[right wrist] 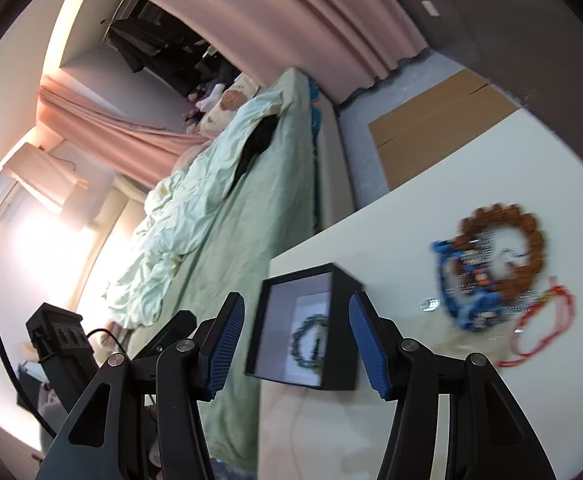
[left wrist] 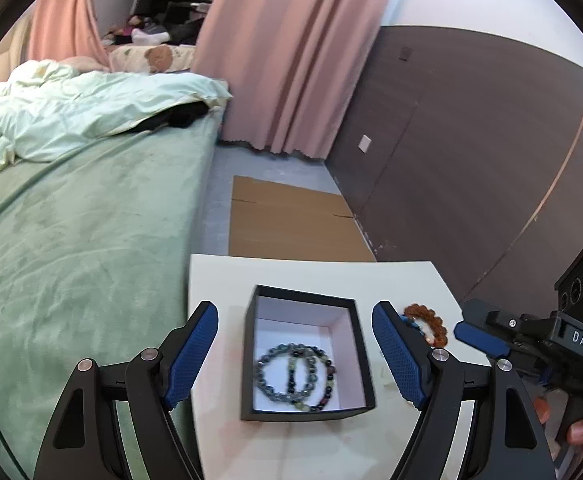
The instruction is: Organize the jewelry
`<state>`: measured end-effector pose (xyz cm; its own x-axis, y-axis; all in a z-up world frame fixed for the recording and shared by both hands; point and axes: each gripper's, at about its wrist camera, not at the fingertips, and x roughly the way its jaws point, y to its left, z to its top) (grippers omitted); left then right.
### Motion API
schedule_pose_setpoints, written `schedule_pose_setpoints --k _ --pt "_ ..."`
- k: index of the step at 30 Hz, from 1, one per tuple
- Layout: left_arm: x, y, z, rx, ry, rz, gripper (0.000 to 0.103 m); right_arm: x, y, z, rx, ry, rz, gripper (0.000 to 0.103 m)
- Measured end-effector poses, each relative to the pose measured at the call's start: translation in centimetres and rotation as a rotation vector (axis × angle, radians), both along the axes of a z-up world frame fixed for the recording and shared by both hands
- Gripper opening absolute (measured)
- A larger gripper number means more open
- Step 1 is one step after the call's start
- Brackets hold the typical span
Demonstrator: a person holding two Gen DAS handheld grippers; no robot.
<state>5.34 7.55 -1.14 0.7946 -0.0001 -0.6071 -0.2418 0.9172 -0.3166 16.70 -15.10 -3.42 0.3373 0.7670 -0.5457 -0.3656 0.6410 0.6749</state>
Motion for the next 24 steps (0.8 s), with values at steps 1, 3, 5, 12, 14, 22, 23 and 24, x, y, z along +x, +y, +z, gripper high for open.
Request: schedule_pose_setpoints --k 1,3,5,12,14,22,23,24 --pt "0.1 -0.3 0.0 -0.001 -0.001 -0.007 0.080 0.0 -0.6 0.0 -0.007 0.000 -0.009 0.056" --pt "0.2 -0.9 0.0 -0.005 -0.004 -0.024 0.080 0.0 -1.6 -0.1 -0.026 0.007 -0.025 0.056" --pt "0.4 -1.6 0.0 -0.004 -0.004 -0.040 0.080 0.1 -2.5 -0.2 -0.047 0.014 -0.042 0.056" --pt "1.2 -4.4 -0.2 0.003 -0.005 -0.106 0.080 0.4 -5.6 -0.7 -0.091 0.041 -0.075 0.068" --pt "1.3 -5.2 -0.2 0.011 -0.003 -0.126 0.080 0.4 -6.4 -0.8 -0.082 0.052 -0.088 0.077" --pt "2.0 -9.2 -1.0 0.055 0.018 -0.228 0.080 0.4 -9.0 -1.3 -0.098 0.085 -0.111 0.086" --pt "2.1 -9.6 -1.1 0.060 0.021 -0.239 0.080 0.4 -9.4 -1.5 -0.095 0.094 -0.113 0.088" --pt "2.2 -10.2 -1.3 0.066 0.025 -0.252 0.080 0.4 -9.6 -1.6 -0.094 0.103 -0.114 0.088"
